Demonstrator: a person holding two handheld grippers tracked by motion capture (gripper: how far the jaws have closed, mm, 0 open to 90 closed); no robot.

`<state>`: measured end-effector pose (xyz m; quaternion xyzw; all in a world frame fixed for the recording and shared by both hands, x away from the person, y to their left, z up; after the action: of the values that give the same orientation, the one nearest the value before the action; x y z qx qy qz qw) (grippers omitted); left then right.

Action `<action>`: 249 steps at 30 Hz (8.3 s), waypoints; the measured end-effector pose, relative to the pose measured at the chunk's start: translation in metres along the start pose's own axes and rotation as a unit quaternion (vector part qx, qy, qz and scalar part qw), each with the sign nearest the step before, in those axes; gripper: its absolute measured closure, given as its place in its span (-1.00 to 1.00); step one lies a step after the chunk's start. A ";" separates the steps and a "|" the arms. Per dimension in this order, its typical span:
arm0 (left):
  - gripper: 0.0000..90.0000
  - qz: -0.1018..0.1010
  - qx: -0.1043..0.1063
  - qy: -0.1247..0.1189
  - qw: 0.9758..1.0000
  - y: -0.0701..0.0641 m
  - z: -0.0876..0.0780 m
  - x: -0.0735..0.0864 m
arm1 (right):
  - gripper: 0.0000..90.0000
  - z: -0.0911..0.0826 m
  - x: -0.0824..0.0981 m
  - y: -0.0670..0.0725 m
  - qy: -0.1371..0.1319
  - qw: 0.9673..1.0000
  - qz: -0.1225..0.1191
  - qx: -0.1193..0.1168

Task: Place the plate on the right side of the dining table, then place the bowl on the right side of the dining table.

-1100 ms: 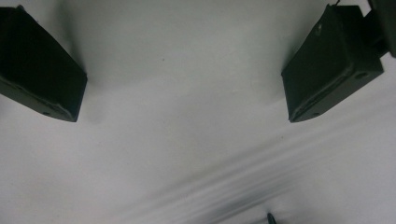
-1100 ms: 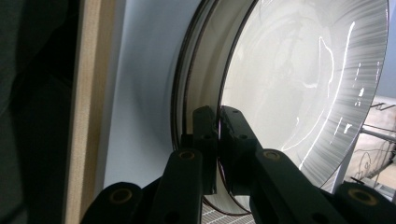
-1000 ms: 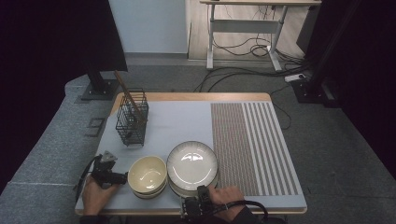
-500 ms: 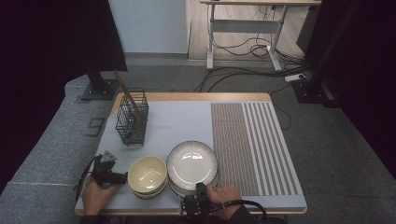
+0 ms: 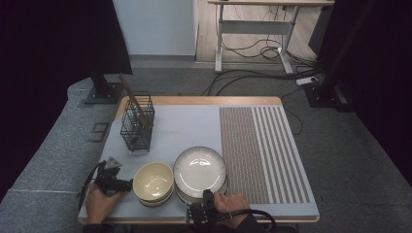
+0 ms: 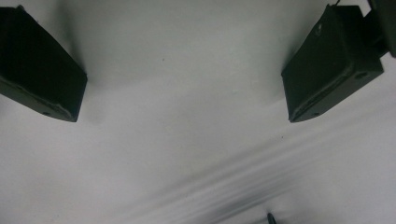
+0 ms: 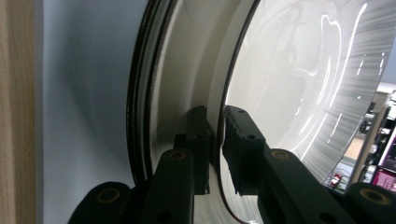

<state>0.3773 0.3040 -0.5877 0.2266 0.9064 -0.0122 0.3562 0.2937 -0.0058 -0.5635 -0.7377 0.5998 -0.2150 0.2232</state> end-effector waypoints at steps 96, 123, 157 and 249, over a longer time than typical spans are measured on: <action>-1.00 0.000 0.000 0.000 1.000 0.000 0.000 0.000 | 0.74 0.000 0.163 -0.040 0.158 0.972 0.104 0.139; -1.00 0.000 0.000 0.000 1.000 0.000 0.000 0.000 | 0.73 0.035 0.190 -0.028 0.176 0.969 0.134 0.109; -1.00 0.000 0.000 0.000 1.000 0.000 0.000 0.000 | -0.08 0.044 0.192 -0.029 0.148 0.970 0.180 0.063; -1.00 0.000 0.000 0.000 1.000 0.000 0.000 0.000 | -1.00 0.043 0.256 0.010 -0.176 0.738 0.650 -0.049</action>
<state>0.3772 0.3040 -0.5876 0.2267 0.9063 -0.0123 0.3565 0.3587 -0.2554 -0.5917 -0.2030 0.8932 0.1460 0.3737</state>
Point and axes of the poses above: each handheld gripper's, and its own axes: z roughly forward along the jaws, x roughly out of its underside, y roughly to its left, the point moved 8 cm from there along z, roughly forward along the jaws, and after that the axes turned 10 degrees about -x, right-handed, at the moved point
